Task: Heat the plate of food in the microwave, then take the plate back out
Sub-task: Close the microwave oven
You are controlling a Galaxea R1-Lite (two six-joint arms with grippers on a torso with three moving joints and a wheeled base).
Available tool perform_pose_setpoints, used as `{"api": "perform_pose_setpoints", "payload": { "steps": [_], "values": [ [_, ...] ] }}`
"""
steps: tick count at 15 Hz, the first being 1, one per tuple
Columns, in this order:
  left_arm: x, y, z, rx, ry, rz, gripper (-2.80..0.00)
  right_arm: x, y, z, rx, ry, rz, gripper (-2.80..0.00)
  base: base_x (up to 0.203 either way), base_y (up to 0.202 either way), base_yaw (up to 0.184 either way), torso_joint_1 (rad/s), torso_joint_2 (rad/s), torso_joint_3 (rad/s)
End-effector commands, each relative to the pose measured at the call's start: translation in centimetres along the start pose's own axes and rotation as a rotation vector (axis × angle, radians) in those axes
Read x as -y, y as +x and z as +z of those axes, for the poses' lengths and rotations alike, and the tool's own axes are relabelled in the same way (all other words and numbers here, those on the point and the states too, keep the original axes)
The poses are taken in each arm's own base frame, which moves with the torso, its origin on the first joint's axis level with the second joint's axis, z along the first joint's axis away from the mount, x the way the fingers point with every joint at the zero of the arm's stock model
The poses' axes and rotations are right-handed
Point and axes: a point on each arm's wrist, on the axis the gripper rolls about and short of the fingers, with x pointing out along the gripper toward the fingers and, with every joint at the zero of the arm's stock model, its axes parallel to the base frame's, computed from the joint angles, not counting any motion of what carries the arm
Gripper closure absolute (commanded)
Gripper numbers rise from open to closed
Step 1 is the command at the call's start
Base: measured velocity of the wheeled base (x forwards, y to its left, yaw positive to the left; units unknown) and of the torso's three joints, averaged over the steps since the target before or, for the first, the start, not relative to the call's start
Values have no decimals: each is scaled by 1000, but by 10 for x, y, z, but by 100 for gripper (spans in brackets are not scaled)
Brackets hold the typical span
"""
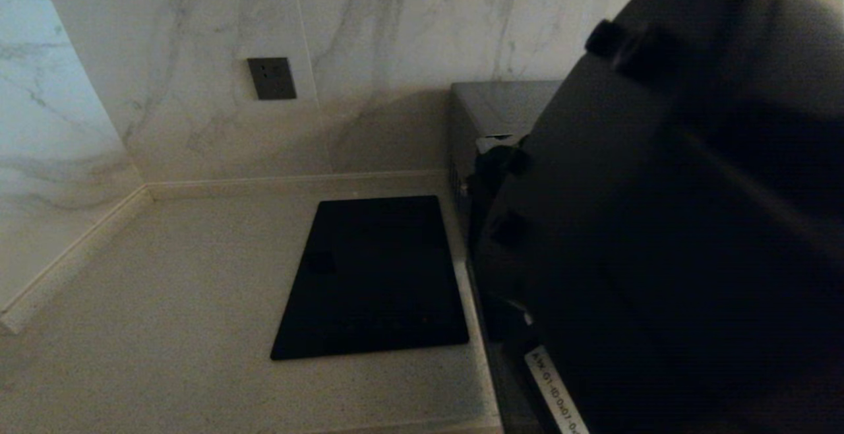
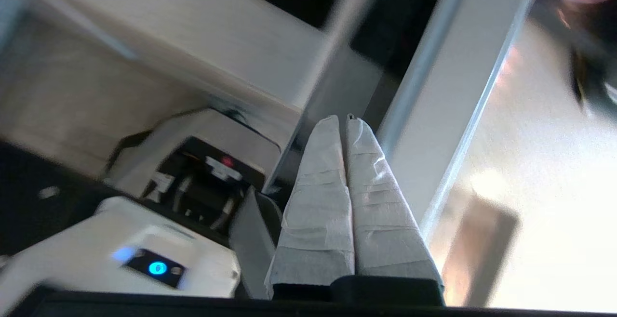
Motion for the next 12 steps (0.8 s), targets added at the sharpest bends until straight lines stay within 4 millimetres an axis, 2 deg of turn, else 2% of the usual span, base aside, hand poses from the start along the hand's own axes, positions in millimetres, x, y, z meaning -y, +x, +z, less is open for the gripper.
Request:
{"api": "perform_pose_setpoints", "payload": {
  "steps": [1, 5, 8, 12],
  "values": [
    [0, 0, 0, 0, -1, 1, 0, 17, 8, -1, -57, 69, -86, 0, 0, 0, 0, 0, 0, 0],
    [0, 0, 0, -1, -1, 1, 0, 51, 22, 7, -75, 262, -229, 0, 0, 0, 0, 0, 0, 0],
    [0, 0, 0, -1, -1, 1, 0, 74, 18, 7, -73, 356, -271, 0, 0, 0, 0, 0, 0, 0],
    [0, 0, 0, -1, -1, 1, 0, 101, 23, 10, -84, 443, -335, 0, 0, 0, 0, 0, 0, 0]
  ]
}}
